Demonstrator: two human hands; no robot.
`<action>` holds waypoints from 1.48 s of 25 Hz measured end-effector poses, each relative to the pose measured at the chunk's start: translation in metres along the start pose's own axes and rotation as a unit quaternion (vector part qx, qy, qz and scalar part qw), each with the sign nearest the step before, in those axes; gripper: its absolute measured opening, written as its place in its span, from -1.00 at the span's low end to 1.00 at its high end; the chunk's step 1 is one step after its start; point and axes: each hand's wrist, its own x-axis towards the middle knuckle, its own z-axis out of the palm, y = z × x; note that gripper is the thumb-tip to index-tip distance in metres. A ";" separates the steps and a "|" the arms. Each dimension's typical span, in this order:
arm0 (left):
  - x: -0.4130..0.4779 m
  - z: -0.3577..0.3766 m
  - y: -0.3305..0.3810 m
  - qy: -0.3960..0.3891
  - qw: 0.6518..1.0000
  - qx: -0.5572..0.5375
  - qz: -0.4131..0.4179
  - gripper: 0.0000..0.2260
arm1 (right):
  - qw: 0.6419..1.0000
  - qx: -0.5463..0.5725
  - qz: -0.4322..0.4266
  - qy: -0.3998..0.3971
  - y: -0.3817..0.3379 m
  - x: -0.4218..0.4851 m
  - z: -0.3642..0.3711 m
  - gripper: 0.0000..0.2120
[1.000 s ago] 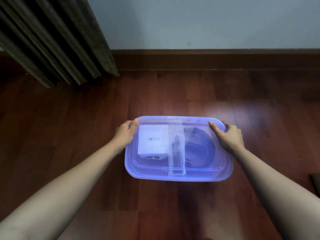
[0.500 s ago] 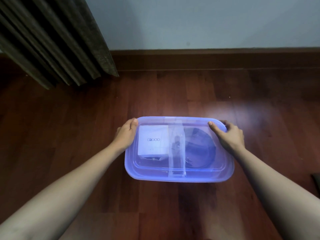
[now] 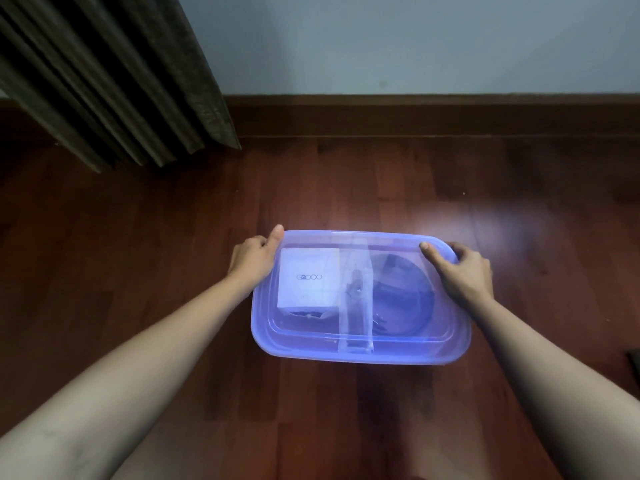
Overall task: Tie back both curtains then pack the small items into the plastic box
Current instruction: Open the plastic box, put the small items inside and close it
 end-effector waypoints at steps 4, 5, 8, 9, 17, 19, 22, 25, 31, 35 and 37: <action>0.003 0.006 -0.015 -0.082 0.981 -0.143 -0.100 -0.23 | 0.999 0.011 0.033 -0.041 -0.004 -0.005 -0.004 -0.13; 0.007 0.016 -0.032 -0.100 0.966 -0.191 -0.142 -0.10 | 0.997 0.022 0.052 -0.055 -0.004 -0.008 -0.008 -0.06; -0.029 0.026 -0.051 -0.083 0.961 -0.199 -0.174 -0.04 | 0.991 0.041 0.098 -0.081 0.005 -0.035 -0.013 0.01; -0.050 0.021 -0.045 -0.068 0.962 -0.194 -0.179 -0.14 | 0.989 0.049 0.109 -0.084 0.010 -0.049 -0.013 -0.03; -0.082 0.026 -0.040 0.034 0.989 -0.090 -0.109 -0.52 | 0.991 0.071 0.117 -0.006 0.011 -0.089 0.000 -0.28; -0.085 0.028 -0.041 0.046 0.992 -0.078 -0.091 -0.48 | 0.991 0.055 0.120 0.000 0.011 -0.090 0.002 -0.27; -0.079 0.025 -0.039 0.037 0.992 -0.076 -0.088 -0.48 | 0.991 0.054 0.118 0.004 0.009 -0.091 -0.001 -0.25; -0.074 0.005 -0.031 0.044 0.993 -0.080 -0.079 -0.49 | 0.992 0.071 0.103 -0.009 -0.005 -0.088 -0.008 -0.27; -0.059 -0.065 -0.037 0.074 0.992 -0.067 -0.074 -0.45 | 0.994 0.089 0.046 -0.035 -0.070 -0.077 -0.019 -0.45; -0.053 -0.112 -0.071 0.097 0.989 -0.072 -0.090 -0.42 | 0.995 0.056 -0.011 -0.086 -0.121 -0.076 0.004 -0.49; -0.044 -0.135 -0.096 0.110 0.985 -0.079 -0.105 -0.43 | 0.992 0.038 -0.037 -0.114 -0.145 -0.083 0.024 -0.49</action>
